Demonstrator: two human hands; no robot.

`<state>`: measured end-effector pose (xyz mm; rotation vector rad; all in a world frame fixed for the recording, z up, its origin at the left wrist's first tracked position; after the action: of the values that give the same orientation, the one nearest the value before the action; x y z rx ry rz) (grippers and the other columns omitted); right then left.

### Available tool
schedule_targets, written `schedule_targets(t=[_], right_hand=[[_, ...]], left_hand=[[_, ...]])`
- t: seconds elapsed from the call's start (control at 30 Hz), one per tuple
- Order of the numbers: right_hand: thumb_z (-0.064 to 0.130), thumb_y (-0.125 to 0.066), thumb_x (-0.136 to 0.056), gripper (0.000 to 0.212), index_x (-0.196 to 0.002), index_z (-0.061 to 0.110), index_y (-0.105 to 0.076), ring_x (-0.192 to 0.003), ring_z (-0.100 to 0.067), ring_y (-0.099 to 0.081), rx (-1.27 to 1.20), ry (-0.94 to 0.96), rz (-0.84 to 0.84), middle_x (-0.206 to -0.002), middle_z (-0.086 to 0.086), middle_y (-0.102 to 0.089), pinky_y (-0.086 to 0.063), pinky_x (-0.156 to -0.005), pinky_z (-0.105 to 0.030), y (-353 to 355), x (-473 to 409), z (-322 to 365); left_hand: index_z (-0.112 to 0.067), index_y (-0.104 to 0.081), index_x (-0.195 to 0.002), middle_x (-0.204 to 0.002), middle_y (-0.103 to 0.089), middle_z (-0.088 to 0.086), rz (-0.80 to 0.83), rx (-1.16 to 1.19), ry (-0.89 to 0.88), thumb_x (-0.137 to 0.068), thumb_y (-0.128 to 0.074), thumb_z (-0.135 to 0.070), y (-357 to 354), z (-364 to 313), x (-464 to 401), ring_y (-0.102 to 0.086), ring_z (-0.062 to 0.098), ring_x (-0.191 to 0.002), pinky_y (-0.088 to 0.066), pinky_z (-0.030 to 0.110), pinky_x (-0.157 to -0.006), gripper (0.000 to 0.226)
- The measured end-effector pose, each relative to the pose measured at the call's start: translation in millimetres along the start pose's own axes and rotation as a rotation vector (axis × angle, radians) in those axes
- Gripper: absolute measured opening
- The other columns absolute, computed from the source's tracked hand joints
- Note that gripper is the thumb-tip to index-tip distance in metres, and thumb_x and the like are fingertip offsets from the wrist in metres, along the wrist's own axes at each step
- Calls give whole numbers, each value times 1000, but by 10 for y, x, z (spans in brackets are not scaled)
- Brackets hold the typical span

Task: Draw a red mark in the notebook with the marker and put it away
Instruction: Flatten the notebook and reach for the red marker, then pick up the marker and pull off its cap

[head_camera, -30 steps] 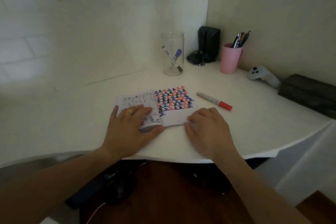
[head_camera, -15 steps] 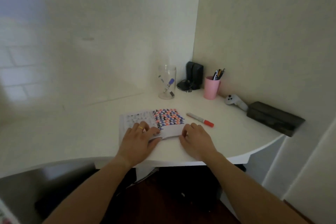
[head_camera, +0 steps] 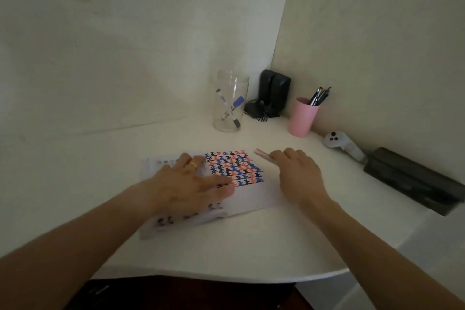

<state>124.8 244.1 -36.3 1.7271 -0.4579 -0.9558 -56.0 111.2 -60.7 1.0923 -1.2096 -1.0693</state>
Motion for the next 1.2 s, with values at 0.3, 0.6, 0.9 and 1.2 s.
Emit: schedule_targets(t=[0.3,0.6,0.9,1.2], right_hand=[[2,-71,-89,28,-116,9,-72,-84,-19,-74,-1624,-277,182,-110,-15,-72,-61,-72,-26,-287,-497,431],[14,-70,-90,16,-98,0,-70,-60,-18,-59,-1751,-198,198,-71,-11,-66,-47,-50,-27,-469,-544,520],[22,-64,-93,29,-73,1,-69,-51,-16,-51,-1813,-129,0,-59,-7,-62,-43,-49,-23,-243,-487,472],[20,-63,-96,28,-71,8,-67,-48,-13,-42,-1842,-400,-127,-52,0,-54,-35,-43,-20,-271,-530,203]], left_hand=[[-43,-54,-131,-125,-59,0,-499,75,9,-92,-23,-64,90,458,-676,-45,19,-114,-53,38,-79,54],[-30,-58,-114,-82,-61,-16,-718,331,-225,-97,-42,-57,301,240,-543,-52,0,-65,-39,17,-64,35],[-27,-41,-78,-63,-45,-13,-539,621,-289,-103,-29,-44,323,57,-546,-44,8,-52,-36,19,-55,33],[-23,-47,-95,-78,-51,-5,-577,384,-279,-101,-12,-45,369,47,-387,-54,14,-64,-43,24,-65,42]])
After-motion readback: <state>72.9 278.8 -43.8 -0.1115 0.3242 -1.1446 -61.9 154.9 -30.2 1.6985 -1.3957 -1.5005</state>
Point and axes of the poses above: each hand's wrist, its own x-axis away from the middle knuckle, its own y-axis out of the back of the hand, z = x × y, the point moved 6 cm from there along -x, towards the middle knuckle
